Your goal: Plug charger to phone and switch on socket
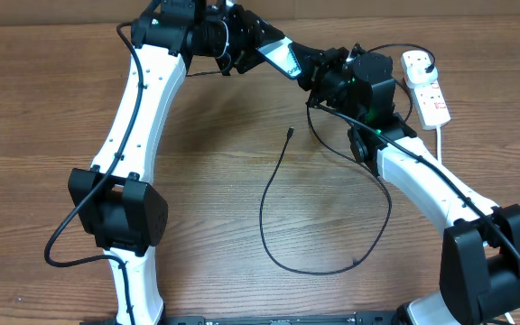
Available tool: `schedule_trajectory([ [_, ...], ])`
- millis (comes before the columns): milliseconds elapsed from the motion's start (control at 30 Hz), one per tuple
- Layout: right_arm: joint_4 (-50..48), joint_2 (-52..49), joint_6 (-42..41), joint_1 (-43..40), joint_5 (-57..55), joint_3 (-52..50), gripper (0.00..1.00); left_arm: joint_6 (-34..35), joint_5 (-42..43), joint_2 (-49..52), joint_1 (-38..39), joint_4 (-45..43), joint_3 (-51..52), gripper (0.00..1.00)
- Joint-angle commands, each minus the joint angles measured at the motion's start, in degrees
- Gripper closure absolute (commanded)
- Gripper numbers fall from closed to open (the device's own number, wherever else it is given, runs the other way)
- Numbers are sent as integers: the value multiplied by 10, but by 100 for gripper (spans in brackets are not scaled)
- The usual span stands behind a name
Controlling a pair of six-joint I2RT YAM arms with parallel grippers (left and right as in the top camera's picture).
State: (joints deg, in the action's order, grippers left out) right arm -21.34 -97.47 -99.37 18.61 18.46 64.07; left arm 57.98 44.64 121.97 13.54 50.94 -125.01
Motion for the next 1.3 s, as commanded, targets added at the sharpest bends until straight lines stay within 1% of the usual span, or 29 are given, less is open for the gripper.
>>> schedule_trajectory([
  [0,-2,6,1,13,7,13,96,34,-37,-4,3,-9,-10,63],
  [167,4,6,1,19,7,13,96,57,-53,-4,3,-20,-10,66],
  [267,4,6,1,23,7,13,96,69,-57,-4,4,-24,-10,70],
  [300,4,6,1,24,7,13,96,74,-58,-4,4,-26,-10,73],
  [367,4,6,1,28,7,13,96,79,-58,-4,4,-33,-10,82],
  [467,5,6,1,31,9,13,96,83,-56,-4,4,-46,-10,87],
  [567,7,6,1,32,11,13,96,85,-47,-4,4,-49,-10,95],
  [767,9,6,1,32,18,13,96,106,-45,-4,4,-50,-10,96],
  [967,8,6,6,32,22,13,96,124,-37,-4,4,-76,-10,96],
  [1067,8,6,8,32,21,13,86,127,-32,-4,3,-94,-10,96],
  [1167,8,6,19,31,21,13,83,125,-32,-4,4,-101,-10,96],
  [1233,6,6,31,31,21,13,76,116,-32,-4,4,-103,-10,96],
  [1267,6,6,37,30,21,13,69,111,-32,-4,4,-103,-10,96],
])
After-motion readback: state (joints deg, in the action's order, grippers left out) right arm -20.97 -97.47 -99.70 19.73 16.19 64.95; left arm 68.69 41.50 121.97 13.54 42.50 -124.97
